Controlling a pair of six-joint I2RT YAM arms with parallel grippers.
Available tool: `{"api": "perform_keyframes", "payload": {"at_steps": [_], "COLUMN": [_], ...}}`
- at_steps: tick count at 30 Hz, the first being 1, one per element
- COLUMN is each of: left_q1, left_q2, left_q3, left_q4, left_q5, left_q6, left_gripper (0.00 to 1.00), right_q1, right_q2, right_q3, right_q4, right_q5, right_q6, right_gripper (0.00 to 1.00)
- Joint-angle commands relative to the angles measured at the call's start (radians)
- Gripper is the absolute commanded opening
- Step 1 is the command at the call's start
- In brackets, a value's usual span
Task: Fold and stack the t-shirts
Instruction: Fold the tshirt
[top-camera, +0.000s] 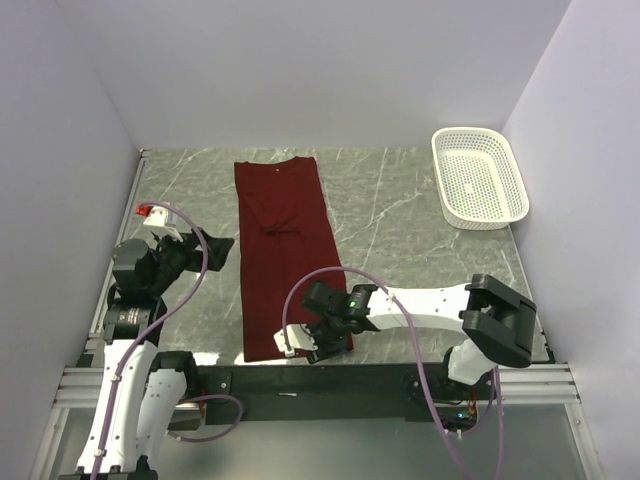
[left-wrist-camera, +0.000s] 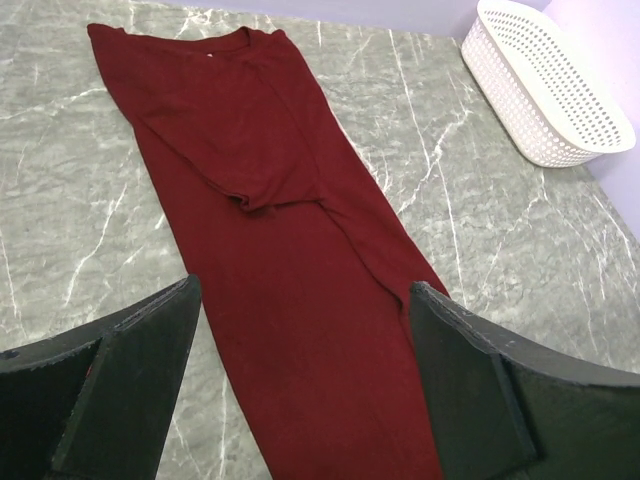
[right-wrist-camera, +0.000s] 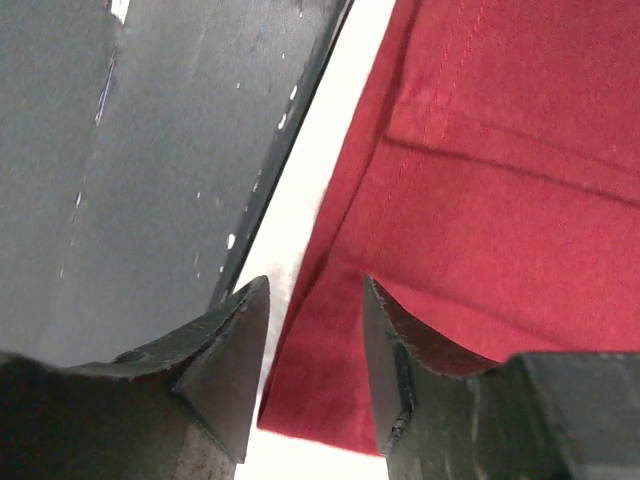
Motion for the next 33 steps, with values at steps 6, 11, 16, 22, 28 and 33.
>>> {"api": "perform_keyframes", "payload": {"at_steps": [6,11,16,22,28,33], "left_q1": [0.001,0.001,0.001,0.001,-0.001,0.001], "left_q2": [-0.016,-0.019,-0.023,-0.022,-0.017,-0.014], "left_q3": [0.0,0.0,0.0,-0.001,-0.003,-0.005], "left_q4": [0.023,0.022,0.02,0.022,0.022,0.025], "left_q5": [0.016,0.019,0.017,0.026,0.029,0.034], "left_q6": [0.009,0.009,0.009,0.008,0.008,0.006], "left_gripper": [0.9,0.9,0.9,0.9,0.9,0.9], "right_q1": [0.024,0.024,0.024,0.022,0.022,0.025], "right_q2": [0.032,0.052,0.079,0.062,0.018,-0.022], "right_q3": [0.035,0.037,0.046,0.037,0.053,0.041], "right_q4": [0.023,0.031,0.041,0.042,0.003,-0.018], "right_q5": [0.037,0.052,0.072,0.069,0.029,-0.014], "right_q6": [0.019,0.027,0.037,0.033,0.018,-0.007], "right_gripper": [0.47,0.43,0.37,0.19,0.03,0.0]}}
